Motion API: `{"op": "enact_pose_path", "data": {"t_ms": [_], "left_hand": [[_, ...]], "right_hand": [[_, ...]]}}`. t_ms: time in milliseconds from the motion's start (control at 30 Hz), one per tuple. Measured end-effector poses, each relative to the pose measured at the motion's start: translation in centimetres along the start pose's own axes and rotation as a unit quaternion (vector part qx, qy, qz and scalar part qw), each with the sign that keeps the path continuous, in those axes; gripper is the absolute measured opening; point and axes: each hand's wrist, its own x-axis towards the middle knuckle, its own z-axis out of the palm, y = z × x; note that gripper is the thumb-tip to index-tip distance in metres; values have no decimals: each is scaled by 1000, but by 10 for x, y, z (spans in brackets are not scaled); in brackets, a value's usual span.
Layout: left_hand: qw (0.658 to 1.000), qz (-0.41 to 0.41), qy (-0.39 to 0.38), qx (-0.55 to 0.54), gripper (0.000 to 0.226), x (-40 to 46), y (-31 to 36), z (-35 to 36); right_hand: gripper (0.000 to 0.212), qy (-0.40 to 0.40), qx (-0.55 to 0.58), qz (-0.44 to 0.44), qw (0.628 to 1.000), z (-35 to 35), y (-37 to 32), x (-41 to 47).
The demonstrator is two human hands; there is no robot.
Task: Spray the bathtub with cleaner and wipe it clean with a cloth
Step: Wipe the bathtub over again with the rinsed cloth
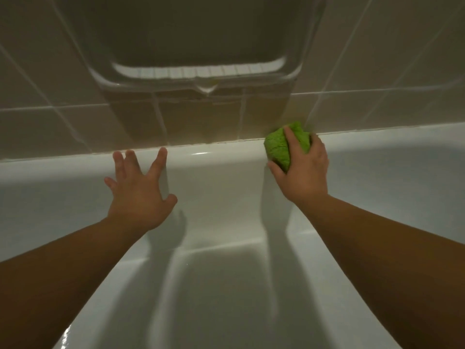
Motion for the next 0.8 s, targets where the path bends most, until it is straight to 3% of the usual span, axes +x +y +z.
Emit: {"op": "enact_pose_path", "data": {"t_ms": [200,333,433,500,633,800], "left_hand": [[1000,-21,-15,5,111,-1,8,-4],[996,-39,-56,-54,105,-4,13,-25],[965,-71,23,-251,102,-12,16,-57],[940,-79,97,-319,96,-19,16,-82],[935,-48,153,-315,87,-32,14,-130],[929,7,201,-311,97,-44,21,-189]], "right_hand": [[74,13,137,71,988,-2,-13,-2],[72,20,287,107,952,-12,-19,-4],[74,17,358,162,919,-31,-30,-5],[77,22,393,186,900,-45,-39,-10],[80,40,413,173,893,-84,-60,-21],[80,58,408,155,898,-128,-85,-25]]}}
